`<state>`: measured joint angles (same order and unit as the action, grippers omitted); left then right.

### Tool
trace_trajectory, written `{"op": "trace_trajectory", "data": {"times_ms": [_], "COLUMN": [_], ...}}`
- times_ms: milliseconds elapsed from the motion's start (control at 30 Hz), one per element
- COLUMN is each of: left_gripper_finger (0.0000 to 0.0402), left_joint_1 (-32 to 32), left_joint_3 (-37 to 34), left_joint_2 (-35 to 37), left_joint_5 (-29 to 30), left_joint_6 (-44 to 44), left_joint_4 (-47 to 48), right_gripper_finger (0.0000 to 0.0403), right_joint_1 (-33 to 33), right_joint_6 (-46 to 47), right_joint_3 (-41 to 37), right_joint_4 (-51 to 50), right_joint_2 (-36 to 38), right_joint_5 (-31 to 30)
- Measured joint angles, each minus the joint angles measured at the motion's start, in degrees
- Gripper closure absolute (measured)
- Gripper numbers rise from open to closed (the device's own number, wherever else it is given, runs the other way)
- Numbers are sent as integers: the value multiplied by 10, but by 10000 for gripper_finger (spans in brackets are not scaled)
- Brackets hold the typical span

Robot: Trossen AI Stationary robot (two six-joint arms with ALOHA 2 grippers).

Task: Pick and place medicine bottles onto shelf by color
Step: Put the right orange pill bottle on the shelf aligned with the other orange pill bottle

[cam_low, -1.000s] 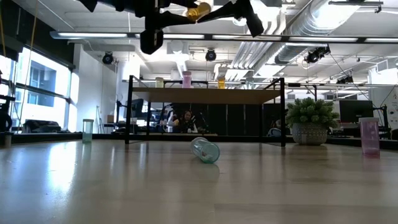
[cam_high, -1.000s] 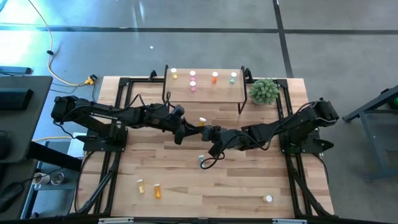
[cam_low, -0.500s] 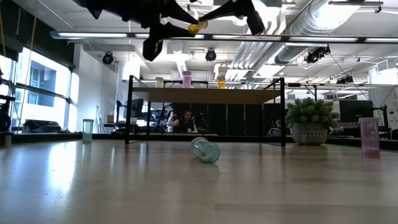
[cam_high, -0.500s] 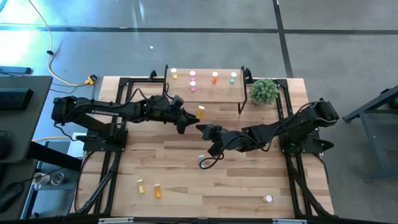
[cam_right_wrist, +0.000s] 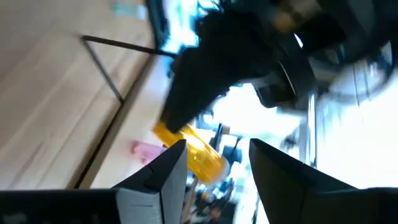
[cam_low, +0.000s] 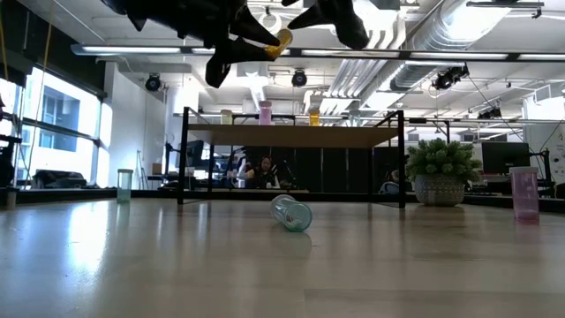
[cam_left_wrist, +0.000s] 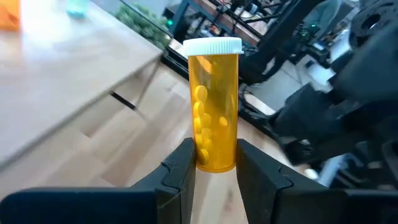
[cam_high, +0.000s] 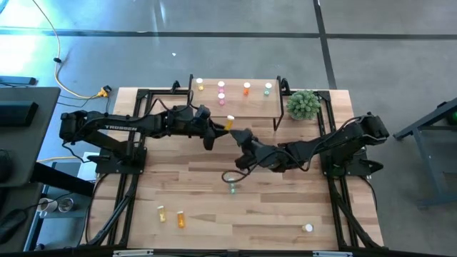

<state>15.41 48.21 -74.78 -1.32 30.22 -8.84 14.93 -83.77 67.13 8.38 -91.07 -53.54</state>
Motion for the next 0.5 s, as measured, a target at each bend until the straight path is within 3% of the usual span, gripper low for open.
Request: {"op": "trace_trajectory", "data": {"times_ms": [200,500], "left_gripper_finger": [314,314], "left_joint_1": [0,0], "left_joint_3": [0,0], "left_joint_2": [0,0], "left_joint_5": [41,112], "left_joint_6": [-67,-159], "left_joint_4": [0,-5], "right_gripper_finger": [240,240], "right_joint_1": [-30,-62], "right_joint_6": [58,84], "right_joint_3": [0,0], "right_joint_4": [90,235], "right_joint_2": [0,1], "right_joint_5": [-39,-43]}}
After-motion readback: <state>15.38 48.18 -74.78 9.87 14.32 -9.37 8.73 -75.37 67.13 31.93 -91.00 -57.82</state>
